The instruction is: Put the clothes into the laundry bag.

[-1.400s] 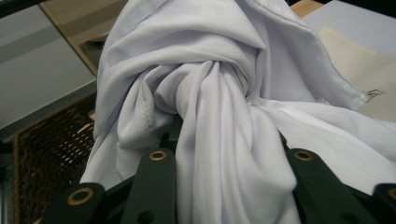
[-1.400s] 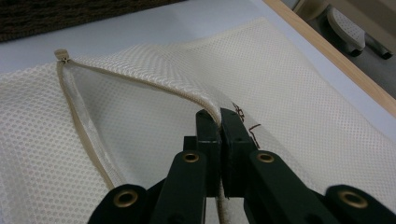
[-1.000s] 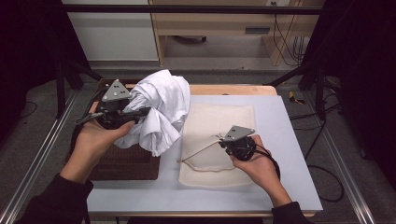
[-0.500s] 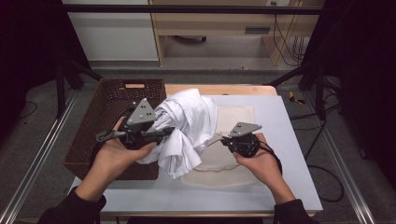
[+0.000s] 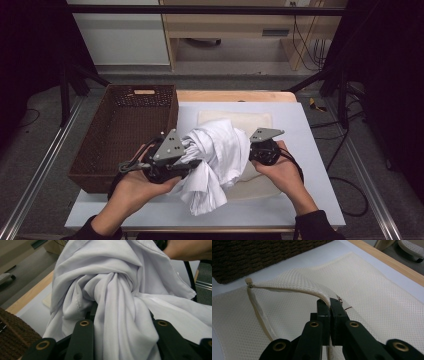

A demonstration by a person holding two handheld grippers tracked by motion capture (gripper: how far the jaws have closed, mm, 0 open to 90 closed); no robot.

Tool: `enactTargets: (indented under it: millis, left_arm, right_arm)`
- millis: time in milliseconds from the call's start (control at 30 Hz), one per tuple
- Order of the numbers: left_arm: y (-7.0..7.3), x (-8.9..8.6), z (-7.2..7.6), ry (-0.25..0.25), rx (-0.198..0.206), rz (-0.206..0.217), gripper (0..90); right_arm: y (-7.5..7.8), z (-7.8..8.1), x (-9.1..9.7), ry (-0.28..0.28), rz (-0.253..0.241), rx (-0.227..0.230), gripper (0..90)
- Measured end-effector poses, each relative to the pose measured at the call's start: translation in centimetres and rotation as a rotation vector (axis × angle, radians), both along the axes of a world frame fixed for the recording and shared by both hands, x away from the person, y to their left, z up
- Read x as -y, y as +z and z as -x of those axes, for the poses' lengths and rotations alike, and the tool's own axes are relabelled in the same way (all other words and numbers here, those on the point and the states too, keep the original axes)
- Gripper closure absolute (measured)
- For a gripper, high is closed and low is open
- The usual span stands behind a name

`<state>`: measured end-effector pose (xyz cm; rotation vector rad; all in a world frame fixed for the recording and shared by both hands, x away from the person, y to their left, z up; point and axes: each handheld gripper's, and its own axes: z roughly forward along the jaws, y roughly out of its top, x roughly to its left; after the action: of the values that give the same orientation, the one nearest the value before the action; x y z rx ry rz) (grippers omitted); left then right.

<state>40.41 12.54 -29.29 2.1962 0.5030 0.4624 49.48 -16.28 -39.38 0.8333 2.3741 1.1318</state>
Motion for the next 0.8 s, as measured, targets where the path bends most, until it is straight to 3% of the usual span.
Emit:
enactTargets:
  millis: [267,433,800]
  left_arm:
    - [-1.8,0.1,0.6,-0.021,-0.028,-0.016,66.2]
    - [-2.4,-0.1,0.6,-0.017,-0.033,-0.003,66.2]
    - [-3.5,0.5,1.3,-0.047,-0.041,-0.045,66.1]
  right_arm:
    - [0.0,-0.4,0.0,-0.009,0.0,-0.01,88.0]
    - [-0.2,-0.7,-0.1,-0.01,0.007,-0.015,88.0]
    - [0.0,-1.1,0.3,-0.023,-0.013,-0.02,88.1]
